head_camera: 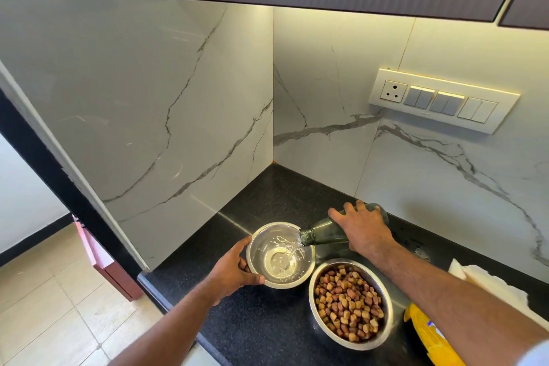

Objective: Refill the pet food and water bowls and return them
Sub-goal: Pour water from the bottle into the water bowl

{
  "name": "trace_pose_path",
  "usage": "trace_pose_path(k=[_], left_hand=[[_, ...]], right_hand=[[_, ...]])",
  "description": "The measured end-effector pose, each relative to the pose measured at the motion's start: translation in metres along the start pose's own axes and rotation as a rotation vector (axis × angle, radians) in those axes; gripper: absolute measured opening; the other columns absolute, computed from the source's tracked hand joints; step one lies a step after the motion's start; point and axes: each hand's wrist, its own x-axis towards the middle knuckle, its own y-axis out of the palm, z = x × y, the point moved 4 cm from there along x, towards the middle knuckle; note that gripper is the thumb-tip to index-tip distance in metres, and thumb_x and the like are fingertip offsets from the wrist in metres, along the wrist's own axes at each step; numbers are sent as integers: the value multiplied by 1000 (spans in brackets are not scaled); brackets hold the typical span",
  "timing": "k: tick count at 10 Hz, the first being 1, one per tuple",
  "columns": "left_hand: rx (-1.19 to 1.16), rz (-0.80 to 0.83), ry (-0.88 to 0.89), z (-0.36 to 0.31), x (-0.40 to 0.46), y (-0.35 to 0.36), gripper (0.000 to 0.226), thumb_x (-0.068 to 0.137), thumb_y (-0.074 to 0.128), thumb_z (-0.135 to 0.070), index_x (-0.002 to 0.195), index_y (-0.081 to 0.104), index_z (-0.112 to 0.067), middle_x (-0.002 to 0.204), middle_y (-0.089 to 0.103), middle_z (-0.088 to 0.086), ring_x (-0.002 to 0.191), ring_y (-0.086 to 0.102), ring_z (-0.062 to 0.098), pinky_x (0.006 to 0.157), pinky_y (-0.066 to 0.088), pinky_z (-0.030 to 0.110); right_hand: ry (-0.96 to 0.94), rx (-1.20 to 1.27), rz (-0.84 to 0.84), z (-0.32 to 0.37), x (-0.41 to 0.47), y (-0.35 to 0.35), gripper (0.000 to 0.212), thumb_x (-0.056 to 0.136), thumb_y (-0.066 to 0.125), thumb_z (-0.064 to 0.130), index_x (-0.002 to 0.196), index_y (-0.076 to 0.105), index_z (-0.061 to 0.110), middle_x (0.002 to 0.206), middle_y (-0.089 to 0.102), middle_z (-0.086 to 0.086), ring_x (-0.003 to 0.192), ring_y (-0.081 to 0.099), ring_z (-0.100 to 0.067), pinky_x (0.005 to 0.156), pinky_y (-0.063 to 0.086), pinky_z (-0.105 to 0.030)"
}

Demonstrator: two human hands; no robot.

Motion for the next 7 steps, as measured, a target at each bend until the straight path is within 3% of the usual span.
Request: trace_pose_path(k=[2,5,7], left_hand=[[-2,1,2,0,0,0,111,66,95,-28,154,29,-36,114,65,3,110,64,21,109,50,46],[-6,-5,31,0,-2,0,108,70,92,-20,156,28,-35,112,67,14,103,66,24,90,55,31],[-9,-6,29,-1,-1,0,108,72,91,-18,157,26,-34,112,67,14,103,66,23,92,55,32]], right_hand=[[5,-5,-4,0,2,0,94,81,84,37,154,24,35,153,42,-14,144,37,-40,108,45,-63],[3,-17,-9,-1,2,-3,93,82,83,36,154,23,33,151,42,-15,143,37,-39,108,45,-63],[5,-16,-3,-2,2,-3,95,82,83,38,155,23,34,153,40,-14,145,36,-39,110,42,-64]])
